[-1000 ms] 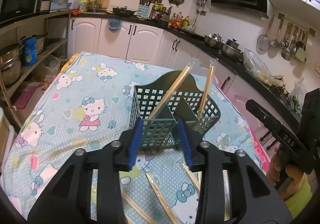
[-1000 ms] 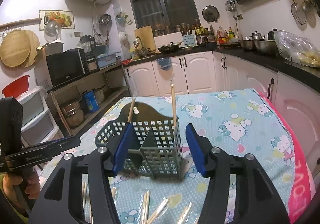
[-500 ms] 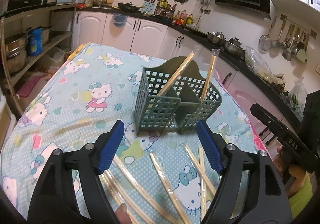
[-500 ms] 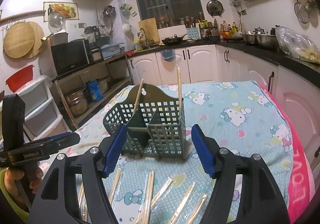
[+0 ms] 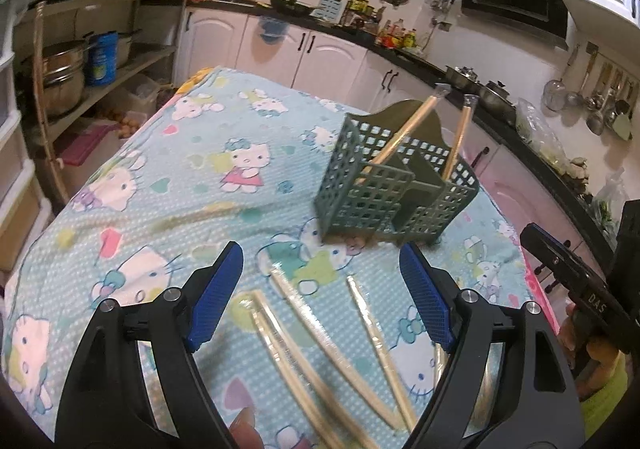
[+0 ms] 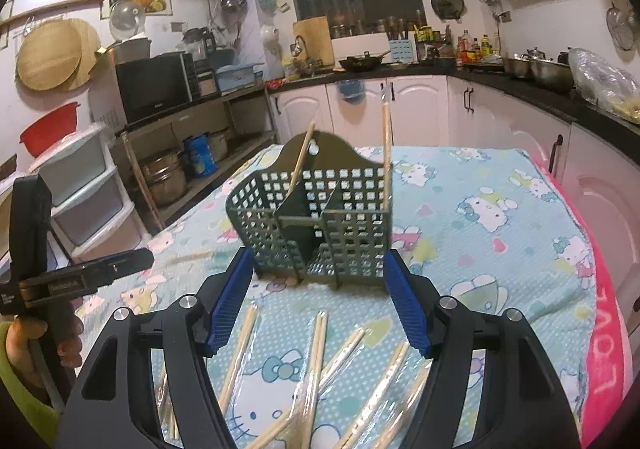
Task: Organize utensils
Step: 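Move both grippers back down to the remaining wrapped chopsticks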
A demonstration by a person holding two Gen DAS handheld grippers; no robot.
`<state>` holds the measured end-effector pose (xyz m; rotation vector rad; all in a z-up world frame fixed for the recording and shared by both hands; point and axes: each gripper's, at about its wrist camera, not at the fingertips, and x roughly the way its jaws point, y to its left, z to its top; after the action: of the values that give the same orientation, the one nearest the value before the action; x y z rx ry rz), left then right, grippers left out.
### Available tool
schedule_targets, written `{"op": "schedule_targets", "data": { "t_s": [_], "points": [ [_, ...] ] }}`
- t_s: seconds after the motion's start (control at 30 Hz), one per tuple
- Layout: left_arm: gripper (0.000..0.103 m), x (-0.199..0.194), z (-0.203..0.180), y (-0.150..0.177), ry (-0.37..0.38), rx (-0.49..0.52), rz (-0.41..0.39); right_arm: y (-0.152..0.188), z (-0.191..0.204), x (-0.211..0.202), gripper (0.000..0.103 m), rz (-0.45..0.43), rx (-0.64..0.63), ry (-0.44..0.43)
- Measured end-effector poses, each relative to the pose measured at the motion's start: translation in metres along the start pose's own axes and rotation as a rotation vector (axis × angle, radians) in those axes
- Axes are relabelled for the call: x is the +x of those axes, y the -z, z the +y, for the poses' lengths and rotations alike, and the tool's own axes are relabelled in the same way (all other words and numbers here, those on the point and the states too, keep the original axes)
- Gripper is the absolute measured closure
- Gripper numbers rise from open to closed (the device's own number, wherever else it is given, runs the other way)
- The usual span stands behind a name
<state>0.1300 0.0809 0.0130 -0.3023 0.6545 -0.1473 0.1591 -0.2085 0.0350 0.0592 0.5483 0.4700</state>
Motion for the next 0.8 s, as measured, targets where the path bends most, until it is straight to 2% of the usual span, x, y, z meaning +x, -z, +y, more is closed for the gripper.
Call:
{"op": "schedule_targets", "data": {
  "t_s": [0.4,0.63,0.7,0.8],
  "points": [
    [0.032,-0.003,0.02,0.015,-0.031,-0.04,0.033,0.011,0.018,0.015,0.038,0.062,-0.033,-0.027],
    [0.045,0.005,0.026,0.03,-0.03,-0.044,0.086,0.023,0.024,0.029,0.038,0.127,-0.057,-0.032],
    [0.047,0.009,0.027,0.034,-0.029,-0.043,0.103,0.026,0.024,0.033,0.038,0.144,-0.063,-0.029],
    [0.059,0.013,0.028,0.041,-0.015,-0.046,0.131,0.031,0.024,0.038,0.038,0.168,-0.066,-0.025]
  ]
}}
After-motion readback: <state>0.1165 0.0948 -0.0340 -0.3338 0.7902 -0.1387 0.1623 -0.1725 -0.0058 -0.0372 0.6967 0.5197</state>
